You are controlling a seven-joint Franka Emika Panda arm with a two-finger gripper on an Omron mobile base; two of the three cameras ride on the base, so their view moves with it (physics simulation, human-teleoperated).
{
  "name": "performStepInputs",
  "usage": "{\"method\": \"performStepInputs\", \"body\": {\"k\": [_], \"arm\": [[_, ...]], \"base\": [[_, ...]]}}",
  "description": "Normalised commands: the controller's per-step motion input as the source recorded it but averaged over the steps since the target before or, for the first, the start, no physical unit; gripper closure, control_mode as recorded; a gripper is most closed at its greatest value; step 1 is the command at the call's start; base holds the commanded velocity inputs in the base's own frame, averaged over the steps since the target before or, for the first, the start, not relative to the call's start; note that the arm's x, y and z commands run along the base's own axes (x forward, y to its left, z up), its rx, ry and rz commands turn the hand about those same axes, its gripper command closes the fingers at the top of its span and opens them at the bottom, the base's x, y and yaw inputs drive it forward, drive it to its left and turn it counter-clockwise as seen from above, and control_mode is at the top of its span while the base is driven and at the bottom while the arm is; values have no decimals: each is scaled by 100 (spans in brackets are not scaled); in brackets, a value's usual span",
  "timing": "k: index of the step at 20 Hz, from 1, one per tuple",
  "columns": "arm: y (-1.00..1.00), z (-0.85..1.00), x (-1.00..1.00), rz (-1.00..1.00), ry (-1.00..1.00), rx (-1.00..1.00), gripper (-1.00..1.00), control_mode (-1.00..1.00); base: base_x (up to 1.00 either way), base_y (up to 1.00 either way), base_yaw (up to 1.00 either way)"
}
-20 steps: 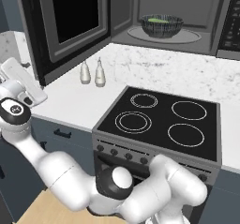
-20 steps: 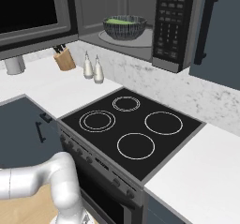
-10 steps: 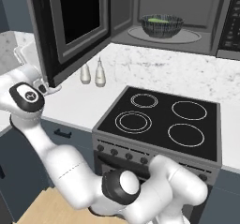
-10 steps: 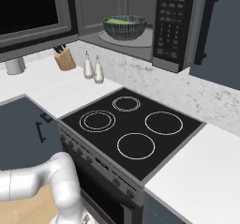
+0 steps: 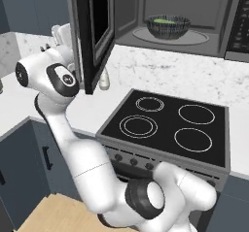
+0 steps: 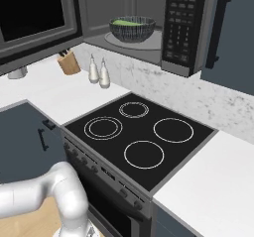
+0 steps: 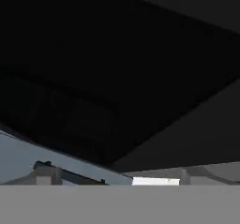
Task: Pick the corn from the sink and place it in the bowl. Then pick the bowl and place it in the microwave. Then close the microwave door and press the start button.
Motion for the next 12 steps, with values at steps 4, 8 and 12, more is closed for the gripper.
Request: {"method": "performStepInputs", "body": {"k": [4, 8, 12], "arm": [[-100, 38, 0, 0, -12, 30, -100, -100], [-100, 34, -2, 0, -16, 28, -100, -100], [-100, 34, -31, -1, -27, 24, -100, -100]], "base": [[0, 0, 0], [0, 0, 0], [0, 0, 0]]}}
